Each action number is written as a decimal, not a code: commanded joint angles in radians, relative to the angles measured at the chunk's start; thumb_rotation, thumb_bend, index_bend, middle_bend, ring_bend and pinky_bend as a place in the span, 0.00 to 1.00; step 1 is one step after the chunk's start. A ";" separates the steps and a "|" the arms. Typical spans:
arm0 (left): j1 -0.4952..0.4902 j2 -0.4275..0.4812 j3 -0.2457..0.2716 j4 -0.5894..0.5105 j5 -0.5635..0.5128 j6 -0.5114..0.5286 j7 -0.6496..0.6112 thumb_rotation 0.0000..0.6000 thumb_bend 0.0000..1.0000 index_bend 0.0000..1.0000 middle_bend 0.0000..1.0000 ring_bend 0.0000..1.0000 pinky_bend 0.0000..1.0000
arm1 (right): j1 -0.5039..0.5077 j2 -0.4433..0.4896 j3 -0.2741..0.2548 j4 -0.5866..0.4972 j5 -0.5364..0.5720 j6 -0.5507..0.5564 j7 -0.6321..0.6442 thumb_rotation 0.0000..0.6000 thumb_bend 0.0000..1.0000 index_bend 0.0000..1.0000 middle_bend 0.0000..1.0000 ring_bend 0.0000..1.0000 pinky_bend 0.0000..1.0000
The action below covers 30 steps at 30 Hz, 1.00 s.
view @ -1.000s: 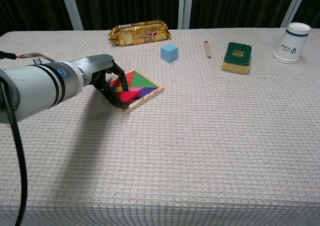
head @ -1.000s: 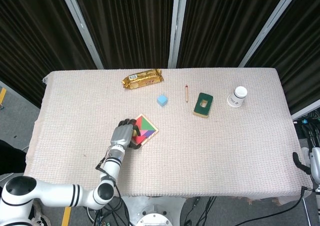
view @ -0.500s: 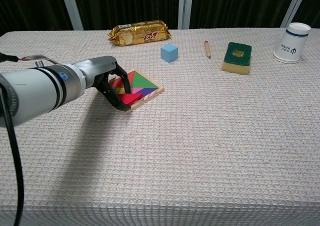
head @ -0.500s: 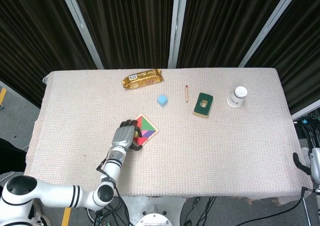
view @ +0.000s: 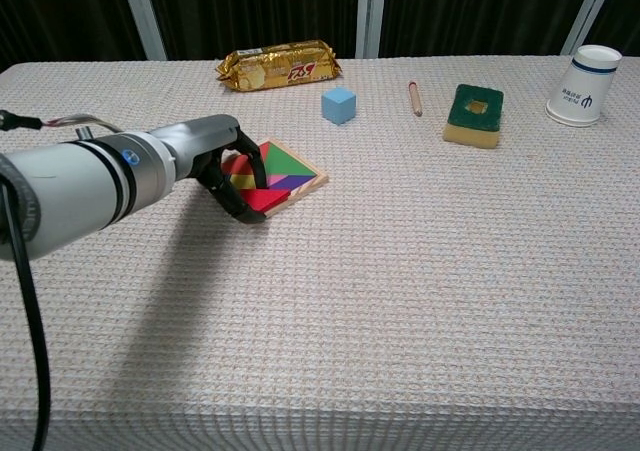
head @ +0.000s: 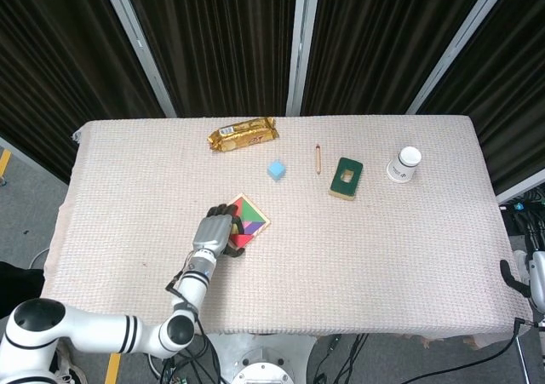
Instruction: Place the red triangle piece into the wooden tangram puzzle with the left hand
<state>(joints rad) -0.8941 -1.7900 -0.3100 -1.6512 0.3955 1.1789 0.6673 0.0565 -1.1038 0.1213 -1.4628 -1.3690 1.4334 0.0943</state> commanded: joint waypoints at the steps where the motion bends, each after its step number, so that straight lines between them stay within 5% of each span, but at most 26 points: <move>1: 0.001 0.001 0.001 0.003 0.001 -0.004 -0.004 1.00 0.24 0.43 0.11 0.00 0.01 | 0.000 0.000 0.000 0.000 0.000 -0.001 -0.001 1.00 0.30 0.00 0.00 0.00 0.00; 20: 0.016 0.015 0.002 -0.047 0.087 0.020 -0.049 1.00 0.23 0.33 0.10 0.00 0.01 | -0.001 0.000 -0.002 -0.001 -0.005 0.001 -0.006 1.00 0.30 0.00 0.00 0.00 0.00; 30: -0.005 -0.033 -0.006 0.011 0.094 0.000 -0.053 1.00 0.22 0.24 0.08 0.00 0.01 | -0.004 0.004 0.002 0.002 0.005 0.000 0.004 1.00 0.30 0.00 0.00 0.00 0.00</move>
<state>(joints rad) -0.8958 -1.8187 -0.3142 -1.6450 0.4907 1.1822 0.6143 0.0530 -1.1001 0.1228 -1.4610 -1.3648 1.4334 0.0984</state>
